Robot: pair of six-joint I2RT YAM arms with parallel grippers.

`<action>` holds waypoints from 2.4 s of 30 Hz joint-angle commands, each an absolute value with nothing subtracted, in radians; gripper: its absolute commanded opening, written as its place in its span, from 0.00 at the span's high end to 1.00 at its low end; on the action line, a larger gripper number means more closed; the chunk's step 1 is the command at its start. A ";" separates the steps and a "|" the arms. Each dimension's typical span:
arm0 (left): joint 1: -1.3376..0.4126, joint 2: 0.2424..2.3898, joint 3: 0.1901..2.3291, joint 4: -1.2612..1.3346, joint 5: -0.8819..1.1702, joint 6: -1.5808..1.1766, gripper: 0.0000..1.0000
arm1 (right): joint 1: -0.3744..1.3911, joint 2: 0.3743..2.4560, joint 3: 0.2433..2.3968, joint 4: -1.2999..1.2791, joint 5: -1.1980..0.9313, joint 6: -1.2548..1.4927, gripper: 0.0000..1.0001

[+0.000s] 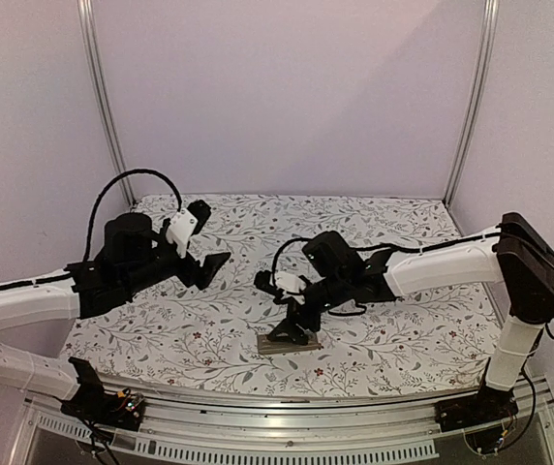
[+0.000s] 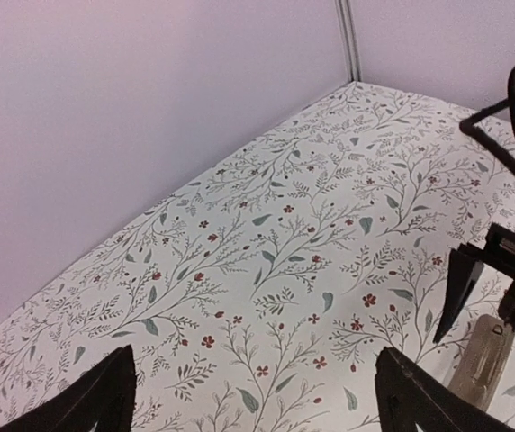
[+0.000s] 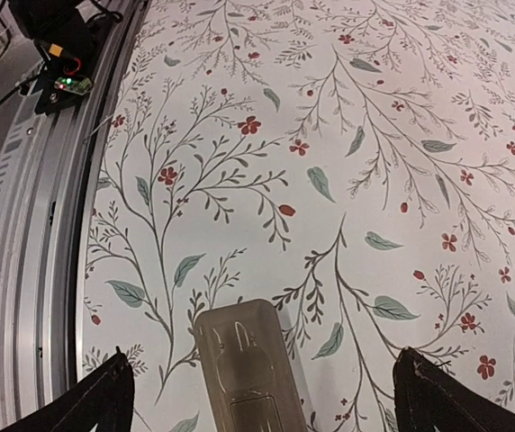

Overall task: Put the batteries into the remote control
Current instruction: Pick up the remote control from the center of the board, then pass from the right arm to the left

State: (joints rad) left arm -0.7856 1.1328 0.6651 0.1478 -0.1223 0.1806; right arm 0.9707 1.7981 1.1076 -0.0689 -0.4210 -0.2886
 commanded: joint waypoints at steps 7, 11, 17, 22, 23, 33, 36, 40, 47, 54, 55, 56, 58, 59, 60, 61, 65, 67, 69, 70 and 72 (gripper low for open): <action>-0.758 1.125 0.644 0.176 -0.175 0.144 0.08 | 1.071 2.027 1.295 -0.247 -0.323 -0.491 0.02; -0.758 1.139 0.653 0.175 -0.168 0.147 0.08 | 1.091 2.066 1.295 -0.255 -0.250 -0.496 0.05; -0.756 1.137 0.648 0.184 -0.152 0.147 0.08 | 1.091 2.081 1.290 -0.256 -0.233 -0.476 0.10; -0.757 1.139 0.649 0.188 -0.163 0.153 0.08 | 1.091 2.096 1.305 -0.278 -0.222 -0.471 0.44; -0.756 1.138 0.648 0.189 -0.160 0.153 0.08 | 1.091 2.097 1.309 -0.281 -0.214 -0.466 0.51; -0.755 1.120 0.636 0.216 -0.128 0.155 0.09 | 1.078 2.046 1.376 -0.282 -0.242 -0.397 0.70; -0.752 1.091 0.616 0.248 -0.107 0.153 0.09 | 1.039 2.003 1.401 -0.243 -0.264 -0.318 0.75; -0.749 1.035 0.580 0.315 -0.102 0.135 0.09 | 0.962 1.885 1.401 -0.120 -0.234 -0.131 0.73; -0.753 1.034 0.555 0.533 -0.023 0.008 0.18 | 0.912 1.674 1.297 0.332 -0.060 0.182 0.75; -0.853 1.254 0.774 0.568 -0.058 -0.071 0.10 | 0.914 1.639 1.292 0.484 0.141 0.328 0.76; -0.862 1.276 0.787 0.590 -0.078 -0.075 0.08 | 0.920 1.636 1.295 0.502 0.158 0.351 0.77; -0.866 1.294 0.796 0.618 -0.091 -0.086 0.06 | 0.933 1.634 1.300 0.512 0.182 0.354 0.77; -0.867 1.311 0.808 0.681 -0.093 -0.113 0.04 | 0.965 1.634 1.318 0.518 0.244 0.316 0.76; -0.868 1.315 0.812 0.714 -0.076 -0.125 0.03 | 0.980 1.639 1.327 0.520 0.271 0.291 0.76; -0.868 1.320 0.817 0.738 -0.055 -0.135 0.03 | 0.989 1.644 1.334 0.520 0.286 0.258 0.76; -0.869 1.330 0.827 0.750 -0.032 -0.140 0.04 | 0.995 1.647 1.340 0.520 0.291 0.247 0.76; -0.881 1.397 0.890 0.701 -0.038 -0.162 0.09 | 1.012 1.664 1.358 0.516 0.313 0.223 0.76; -0.884 1.406 0.902 0.691 -0.021 -0.176 0.10 | 1.019 1.672 1.364 0.509 0.340 0.211 0.76; -0.889 1.409 0.900 0.700 -0.032 -0.171 0.10 | 1.023 1.676 1.364 0.505 0.361 0.207 0.76; -0.891 1.413 0.900 0.700 -0.042 -0.172 0.10 | 1.025 1.677 1.364 0.506 0.366 0.206 0.76; -0.890 1.422 0.908 0.687 -0.050 -0.169 0.12 | 1.031 1.679 1.366 0.508 0.377 0.195 0.76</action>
